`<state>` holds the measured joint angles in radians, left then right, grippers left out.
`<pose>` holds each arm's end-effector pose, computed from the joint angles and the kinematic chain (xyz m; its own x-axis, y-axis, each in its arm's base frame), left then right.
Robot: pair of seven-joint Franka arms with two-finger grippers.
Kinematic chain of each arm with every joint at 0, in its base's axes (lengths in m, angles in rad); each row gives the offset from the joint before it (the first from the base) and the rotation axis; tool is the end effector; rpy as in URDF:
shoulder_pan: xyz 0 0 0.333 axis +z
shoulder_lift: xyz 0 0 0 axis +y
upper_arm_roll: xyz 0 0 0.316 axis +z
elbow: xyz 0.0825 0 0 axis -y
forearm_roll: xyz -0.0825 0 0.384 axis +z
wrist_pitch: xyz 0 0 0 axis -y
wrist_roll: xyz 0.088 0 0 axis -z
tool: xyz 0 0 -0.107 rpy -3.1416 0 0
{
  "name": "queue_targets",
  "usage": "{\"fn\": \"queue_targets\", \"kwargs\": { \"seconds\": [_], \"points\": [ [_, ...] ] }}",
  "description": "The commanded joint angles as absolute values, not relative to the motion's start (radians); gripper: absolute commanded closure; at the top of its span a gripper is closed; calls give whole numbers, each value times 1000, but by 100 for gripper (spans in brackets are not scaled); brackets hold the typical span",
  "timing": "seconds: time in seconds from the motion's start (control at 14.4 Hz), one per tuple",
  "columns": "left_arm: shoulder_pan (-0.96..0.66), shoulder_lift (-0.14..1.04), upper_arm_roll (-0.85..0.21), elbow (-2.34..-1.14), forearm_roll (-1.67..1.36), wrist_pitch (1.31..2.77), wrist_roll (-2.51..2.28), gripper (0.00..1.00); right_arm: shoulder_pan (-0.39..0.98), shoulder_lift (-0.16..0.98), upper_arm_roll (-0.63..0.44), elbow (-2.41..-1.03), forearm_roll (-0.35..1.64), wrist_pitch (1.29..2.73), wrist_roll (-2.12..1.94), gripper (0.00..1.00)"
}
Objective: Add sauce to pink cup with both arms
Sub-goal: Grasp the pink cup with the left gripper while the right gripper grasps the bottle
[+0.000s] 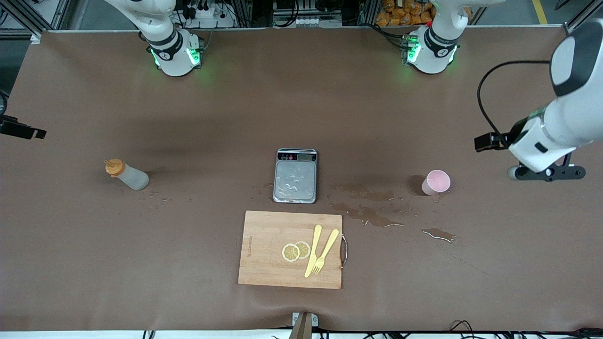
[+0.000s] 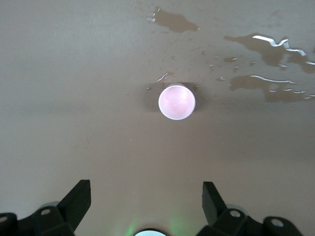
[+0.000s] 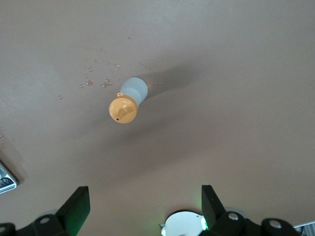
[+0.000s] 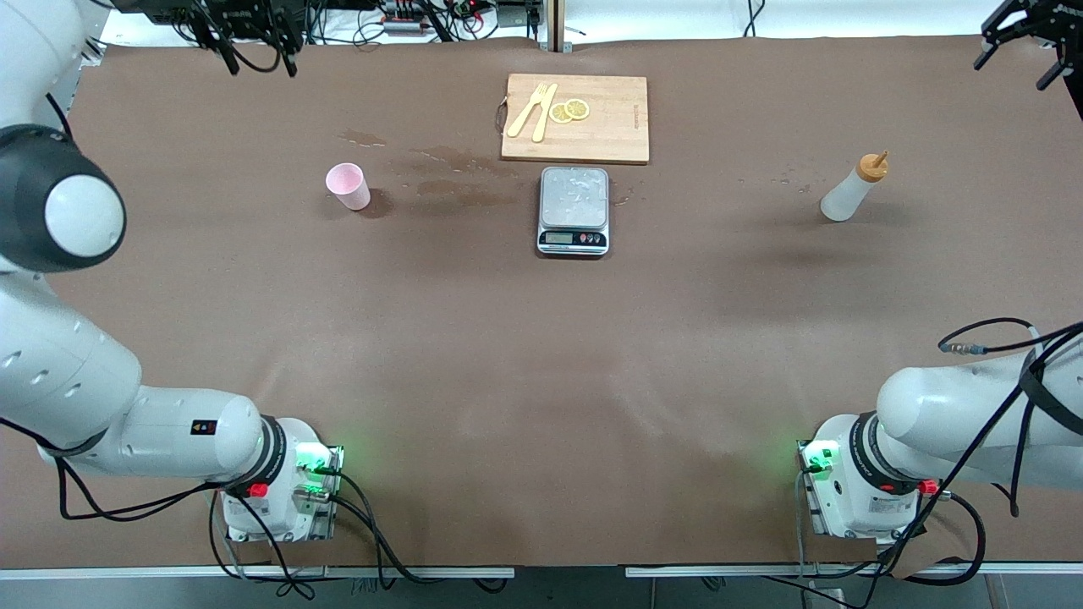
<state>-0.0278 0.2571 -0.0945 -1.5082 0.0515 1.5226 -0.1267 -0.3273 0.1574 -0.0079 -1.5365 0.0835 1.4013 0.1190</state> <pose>0.6092 -0.0632 0.5000 0.9722 0.0075 -0.2339 -0.0059 -0.9984 -0.0565 0.5470 -0.1796 0.5395 0.8623 -0.4112 -0.2955 -0.4429 -0.8953 -0.0468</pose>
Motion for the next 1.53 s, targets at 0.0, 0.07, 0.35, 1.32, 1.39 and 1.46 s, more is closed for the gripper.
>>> {"fn": "queue_targets", "kwargs": {
  "seconds": [0.0,0.07,0.35,1.32,1.39,1.46],
  "points": [
    [-14,305,-101,-1572,64,1621,-130,0,-376,189,9,-1528,123,1381,141,0],
    [-14,304,-103,-1609,64,1664,-140,0,-385,199,9,-1525,139,1379,152,0],
    [-14,296,-103,-1756,58,1814,-153,0,-442,265,9,-1509,224,1373,343,0],
    [17,382,-109,-1988,-37,2240,-173,0,-678,503,9,-1511,521,1325,661,0],
    [17,388,-109,-1990,-32,2240,-172,0,-686,532,9,-1514,550,1324,666,0],
    [21,388,-110,-1991,-31,2237,-172,0,-702,578,9,-1513,584,1324,670,0]
  ]
}}
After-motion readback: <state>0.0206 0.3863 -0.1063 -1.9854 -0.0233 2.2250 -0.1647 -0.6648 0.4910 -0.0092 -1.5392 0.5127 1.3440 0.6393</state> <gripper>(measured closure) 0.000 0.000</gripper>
